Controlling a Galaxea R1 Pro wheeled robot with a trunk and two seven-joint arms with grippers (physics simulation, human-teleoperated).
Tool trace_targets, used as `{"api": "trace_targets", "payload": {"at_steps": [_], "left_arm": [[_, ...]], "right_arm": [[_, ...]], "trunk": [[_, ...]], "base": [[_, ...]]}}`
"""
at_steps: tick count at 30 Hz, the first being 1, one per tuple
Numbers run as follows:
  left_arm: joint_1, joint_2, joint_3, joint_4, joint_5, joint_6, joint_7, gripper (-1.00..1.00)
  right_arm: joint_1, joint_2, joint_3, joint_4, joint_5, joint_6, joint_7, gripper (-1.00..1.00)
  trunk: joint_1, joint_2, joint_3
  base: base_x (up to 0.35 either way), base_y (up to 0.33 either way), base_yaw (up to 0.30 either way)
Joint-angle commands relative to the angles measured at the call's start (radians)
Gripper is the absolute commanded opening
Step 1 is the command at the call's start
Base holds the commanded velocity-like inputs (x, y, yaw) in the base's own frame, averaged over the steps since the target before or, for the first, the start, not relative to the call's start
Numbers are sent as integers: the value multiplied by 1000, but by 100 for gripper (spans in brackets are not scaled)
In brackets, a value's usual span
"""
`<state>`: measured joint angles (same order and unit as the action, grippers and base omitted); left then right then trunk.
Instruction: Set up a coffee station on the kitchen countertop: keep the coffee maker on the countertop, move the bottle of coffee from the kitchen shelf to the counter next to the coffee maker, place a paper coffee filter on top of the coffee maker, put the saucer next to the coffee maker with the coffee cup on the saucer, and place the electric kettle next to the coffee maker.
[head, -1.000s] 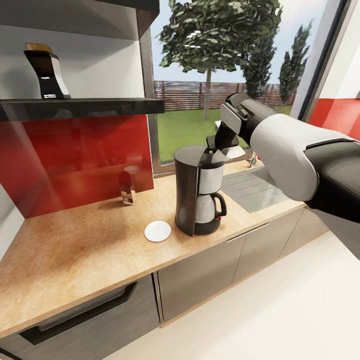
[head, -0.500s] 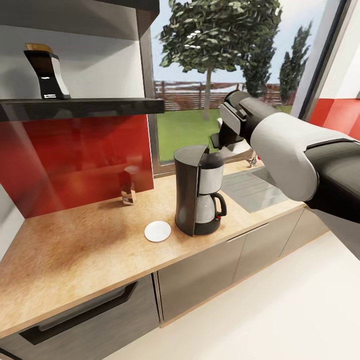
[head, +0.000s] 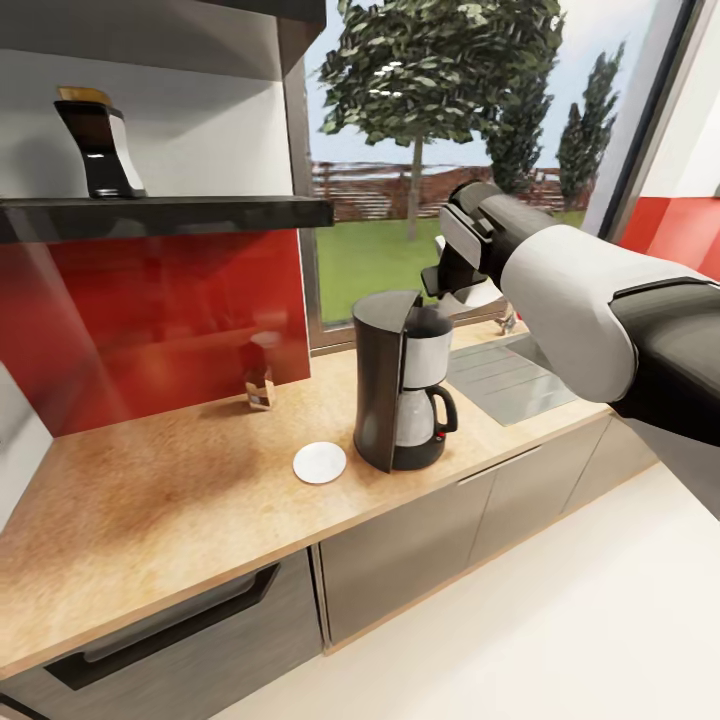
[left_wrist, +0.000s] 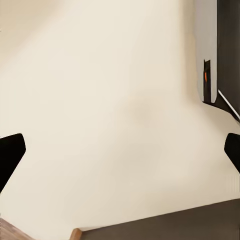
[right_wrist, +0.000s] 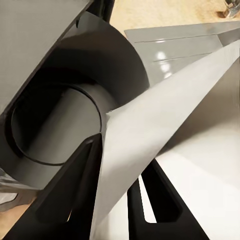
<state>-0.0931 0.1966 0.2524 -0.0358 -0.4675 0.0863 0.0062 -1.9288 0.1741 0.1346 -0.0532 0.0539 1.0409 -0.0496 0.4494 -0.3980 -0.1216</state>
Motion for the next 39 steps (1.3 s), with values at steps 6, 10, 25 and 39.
{"api": "trace_targets", "payload": {"at_steps": [6, 10, 25, 39], "left_arm": [[0, 0, 8, -1, -10, 4, 1, 100], [0, 0, 8, -1, -10, 4, 1, 100], [0, 0, 8, -1, -10, 4, 1, 100], [3, 0, 8, -3, -11, 1, 0, 100]], "right_arm": [[-1, 0, 0, -1, 4, 4, 0, -100], [-1, 0, 0, -1, 4, 4, 0, -100], [-1, 0, 0, -1, 4, 4, 0, -100], [0, 0, 0, 0, 7, 2, 2, -100]], "trunk": [[1, -2, -2], [1, -2, -2], [1, -2, -2], [1, -2, -2]], "base": [[0, 39, 0], [0, 4, 0], [0, 16, 0], [0, 0, 0]]}}
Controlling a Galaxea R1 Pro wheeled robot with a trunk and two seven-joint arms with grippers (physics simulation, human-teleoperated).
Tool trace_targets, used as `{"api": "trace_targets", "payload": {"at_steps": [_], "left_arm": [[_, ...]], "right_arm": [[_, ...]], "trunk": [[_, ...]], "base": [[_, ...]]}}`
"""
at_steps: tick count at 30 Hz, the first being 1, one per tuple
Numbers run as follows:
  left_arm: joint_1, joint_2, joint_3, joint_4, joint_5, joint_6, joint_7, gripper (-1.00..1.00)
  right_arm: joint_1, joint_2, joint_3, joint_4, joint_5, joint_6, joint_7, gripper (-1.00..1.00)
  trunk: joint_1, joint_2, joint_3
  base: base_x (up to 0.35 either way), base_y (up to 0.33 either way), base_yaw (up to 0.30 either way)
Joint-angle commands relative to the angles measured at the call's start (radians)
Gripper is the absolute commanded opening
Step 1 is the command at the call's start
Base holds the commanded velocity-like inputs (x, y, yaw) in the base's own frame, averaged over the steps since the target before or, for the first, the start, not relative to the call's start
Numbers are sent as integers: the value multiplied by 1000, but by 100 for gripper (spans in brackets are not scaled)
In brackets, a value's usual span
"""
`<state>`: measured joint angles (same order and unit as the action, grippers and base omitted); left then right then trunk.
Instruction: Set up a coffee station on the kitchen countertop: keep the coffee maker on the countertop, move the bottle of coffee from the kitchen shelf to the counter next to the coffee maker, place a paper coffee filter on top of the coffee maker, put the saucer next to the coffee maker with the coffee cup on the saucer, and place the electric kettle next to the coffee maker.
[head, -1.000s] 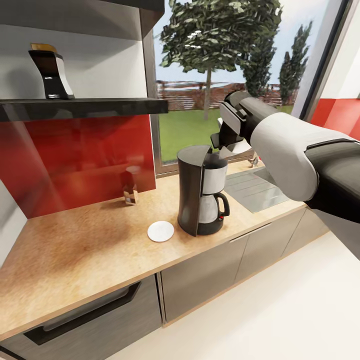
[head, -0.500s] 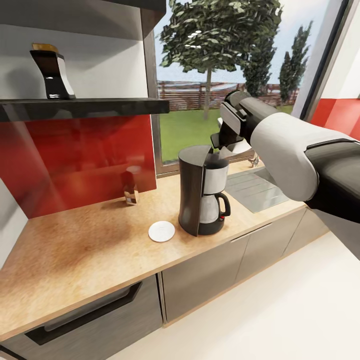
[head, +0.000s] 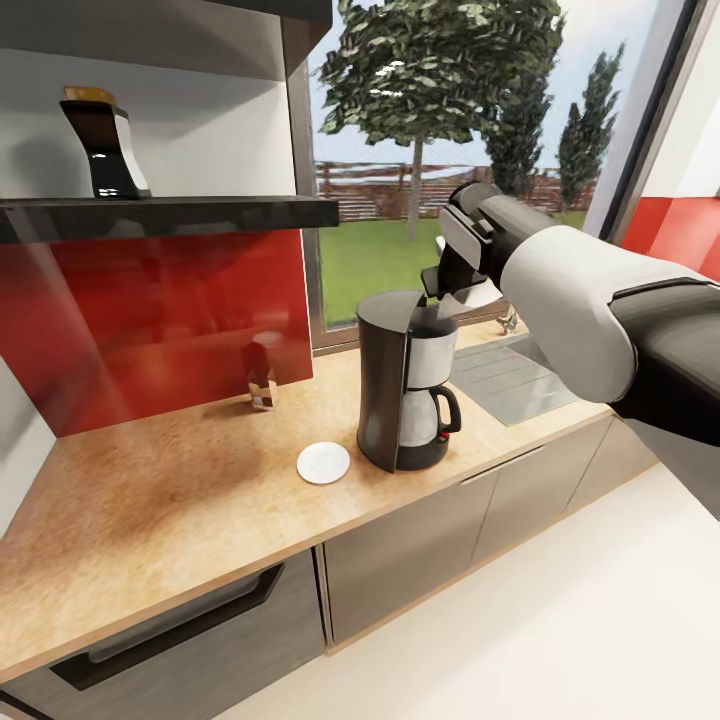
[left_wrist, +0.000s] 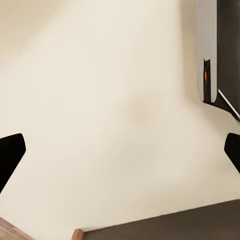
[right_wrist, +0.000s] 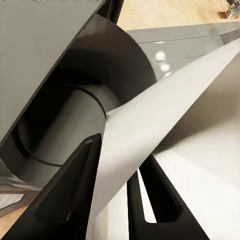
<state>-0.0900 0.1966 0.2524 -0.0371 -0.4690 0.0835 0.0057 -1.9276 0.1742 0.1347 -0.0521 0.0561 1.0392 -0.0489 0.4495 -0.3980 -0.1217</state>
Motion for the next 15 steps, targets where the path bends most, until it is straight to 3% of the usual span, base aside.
{"api": "trace_targets", "payload": {"at_steps": [1, 15], "left_arm": [[0, 0, 8, -2, -10, 4, 1, 100], [0, -2, 8, -2, -10, 4, 2, 100]], "right_arm": [[-1, 0, 0, -2, 5, 4, 1, -100], [-1, 0, -1, -4, 3, 4, 0, -100]], "trunk": [[1, -2, -2], [1, -2, -2]], "base": [[0, 0, 0], [0, 6, 0]]}}
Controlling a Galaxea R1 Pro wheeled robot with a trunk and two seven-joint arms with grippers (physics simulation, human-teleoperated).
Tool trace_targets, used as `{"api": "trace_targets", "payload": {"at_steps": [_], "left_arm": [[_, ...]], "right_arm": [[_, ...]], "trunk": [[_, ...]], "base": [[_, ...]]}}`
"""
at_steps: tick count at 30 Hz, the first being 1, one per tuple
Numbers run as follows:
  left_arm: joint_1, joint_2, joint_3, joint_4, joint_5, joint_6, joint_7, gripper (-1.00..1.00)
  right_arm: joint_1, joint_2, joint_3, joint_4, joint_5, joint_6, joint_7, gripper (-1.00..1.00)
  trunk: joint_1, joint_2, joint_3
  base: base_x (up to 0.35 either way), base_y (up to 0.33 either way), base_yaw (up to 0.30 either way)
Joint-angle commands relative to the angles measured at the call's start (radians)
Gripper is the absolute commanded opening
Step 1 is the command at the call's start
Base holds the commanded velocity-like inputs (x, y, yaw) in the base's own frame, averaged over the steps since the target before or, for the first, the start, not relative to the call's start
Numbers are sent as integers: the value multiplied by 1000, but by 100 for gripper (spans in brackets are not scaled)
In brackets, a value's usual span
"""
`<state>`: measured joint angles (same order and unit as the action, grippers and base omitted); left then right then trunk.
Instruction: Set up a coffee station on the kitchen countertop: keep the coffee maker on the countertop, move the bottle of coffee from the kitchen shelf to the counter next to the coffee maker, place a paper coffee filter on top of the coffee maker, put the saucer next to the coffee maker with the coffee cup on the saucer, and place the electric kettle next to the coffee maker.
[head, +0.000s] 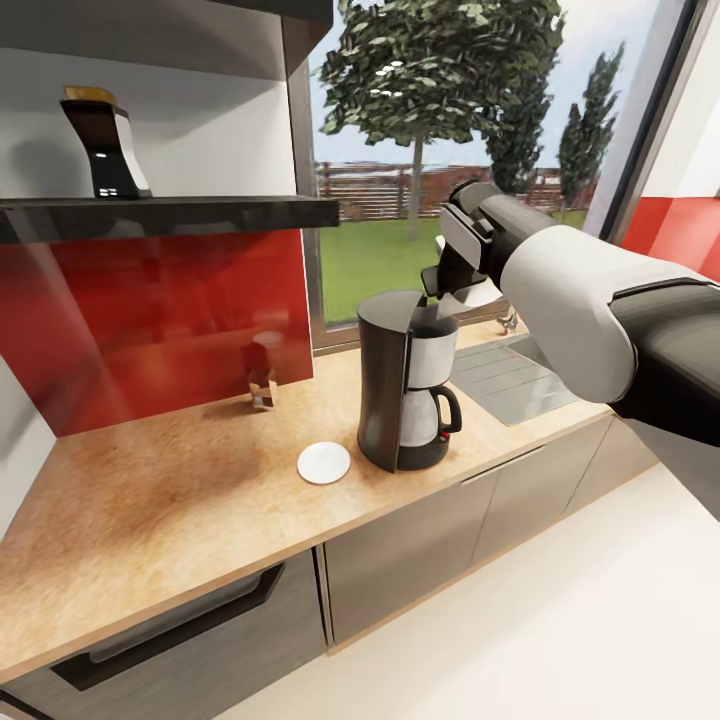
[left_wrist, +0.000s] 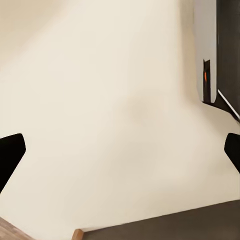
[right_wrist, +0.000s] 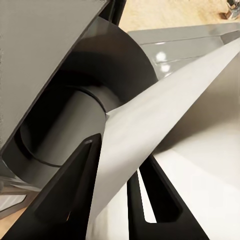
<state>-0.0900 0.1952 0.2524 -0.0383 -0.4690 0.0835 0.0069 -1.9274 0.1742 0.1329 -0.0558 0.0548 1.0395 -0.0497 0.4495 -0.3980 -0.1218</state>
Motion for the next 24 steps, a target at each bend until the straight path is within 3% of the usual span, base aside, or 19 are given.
{"api": "trace_targets", "payload": {"at_steps": [1, 24], "left_arm": [[0, 0, 8, -1, -10, 4, 0, 100], [0, 0, 8, -1, -10, 4, 1, 100]], "right_arm": [[-1, 0, 1, -1, 5, 4, 1, -100], [-1, 0, 0, -3, 6, 5, 1, -100]], "trunk": [[1, -2, -2], [1, -2, -34]], "base": [[0, 0, 0], [0, 0, 0]]}}
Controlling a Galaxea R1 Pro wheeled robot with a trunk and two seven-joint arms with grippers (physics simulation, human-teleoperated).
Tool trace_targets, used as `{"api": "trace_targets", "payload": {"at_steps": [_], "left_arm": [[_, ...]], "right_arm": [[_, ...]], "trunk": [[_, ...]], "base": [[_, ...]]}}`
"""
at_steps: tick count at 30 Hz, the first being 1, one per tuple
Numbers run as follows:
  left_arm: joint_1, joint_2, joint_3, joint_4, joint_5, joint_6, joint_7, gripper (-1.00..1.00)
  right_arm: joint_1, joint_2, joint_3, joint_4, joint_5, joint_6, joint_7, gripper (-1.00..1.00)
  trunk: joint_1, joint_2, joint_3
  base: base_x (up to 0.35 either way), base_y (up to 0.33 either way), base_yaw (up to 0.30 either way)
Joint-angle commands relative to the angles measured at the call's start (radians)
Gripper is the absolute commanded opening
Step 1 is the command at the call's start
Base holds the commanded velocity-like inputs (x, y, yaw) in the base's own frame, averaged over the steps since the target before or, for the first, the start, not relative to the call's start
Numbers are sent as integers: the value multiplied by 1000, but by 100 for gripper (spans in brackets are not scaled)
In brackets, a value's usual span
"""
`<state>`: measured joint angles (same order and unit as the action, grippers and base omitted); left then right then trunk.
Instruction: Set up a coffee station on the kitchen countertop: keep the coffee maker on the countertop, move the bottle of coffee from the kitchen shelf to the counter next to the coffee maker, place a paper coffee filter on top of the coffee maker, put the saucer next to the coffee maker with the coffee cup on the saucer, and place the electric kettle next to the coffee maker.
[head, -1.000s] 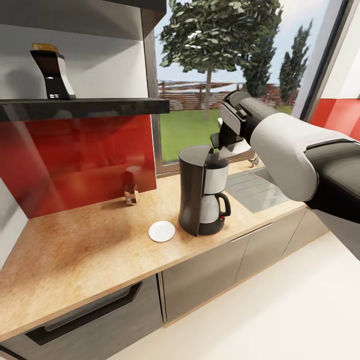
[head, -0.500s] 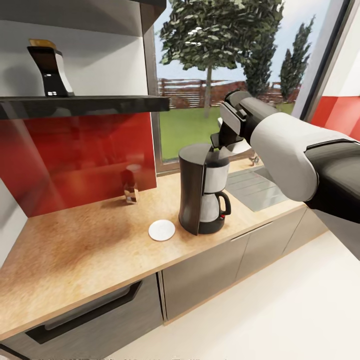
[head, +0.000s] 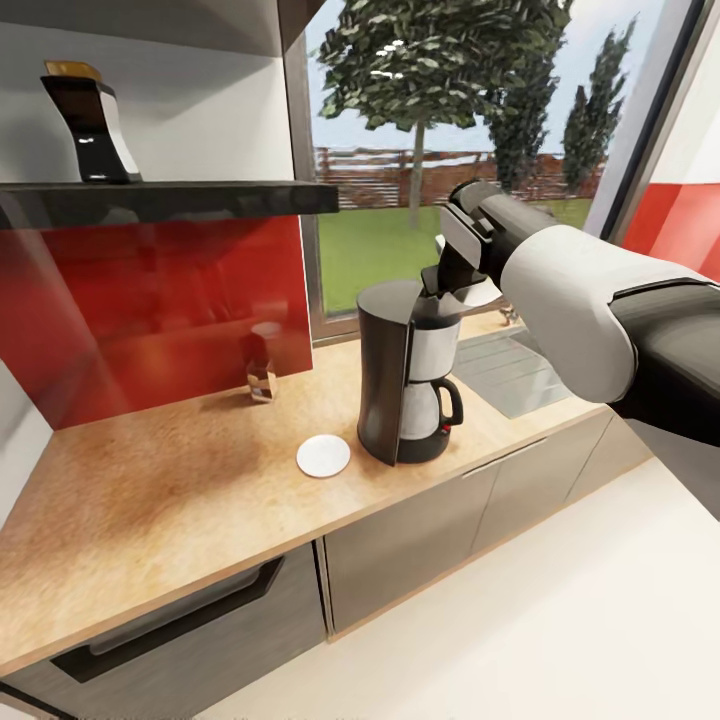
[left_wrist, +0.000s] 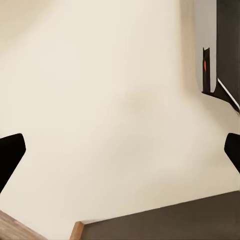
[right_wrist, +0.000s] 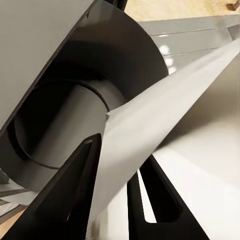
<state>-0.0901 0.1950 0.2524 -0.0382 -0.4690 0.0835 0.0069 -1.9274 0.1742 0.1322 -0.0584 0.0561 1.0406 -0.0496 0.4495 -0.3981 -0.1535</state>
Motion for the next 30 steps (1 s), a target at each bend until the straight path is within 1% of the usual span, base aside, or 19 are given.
{"api": "trace_targets", "payload": {"at_steps": [1, 30], "left_arm": [[0, 0, 8, -1, -10, 4, 1, 100], [0, 0, 8, -1, -11, 4, 1, 100]], "right_arm": [[-1, 0, 1, -2, 5, 4, 1, -100], [-1, 0, 3, -3, 8, 4, 1, -100]], "trunk": [[1, -2, -2], [1, -2, -3]], "base": [[0, 0, 0], [0, 12, 0]]}}
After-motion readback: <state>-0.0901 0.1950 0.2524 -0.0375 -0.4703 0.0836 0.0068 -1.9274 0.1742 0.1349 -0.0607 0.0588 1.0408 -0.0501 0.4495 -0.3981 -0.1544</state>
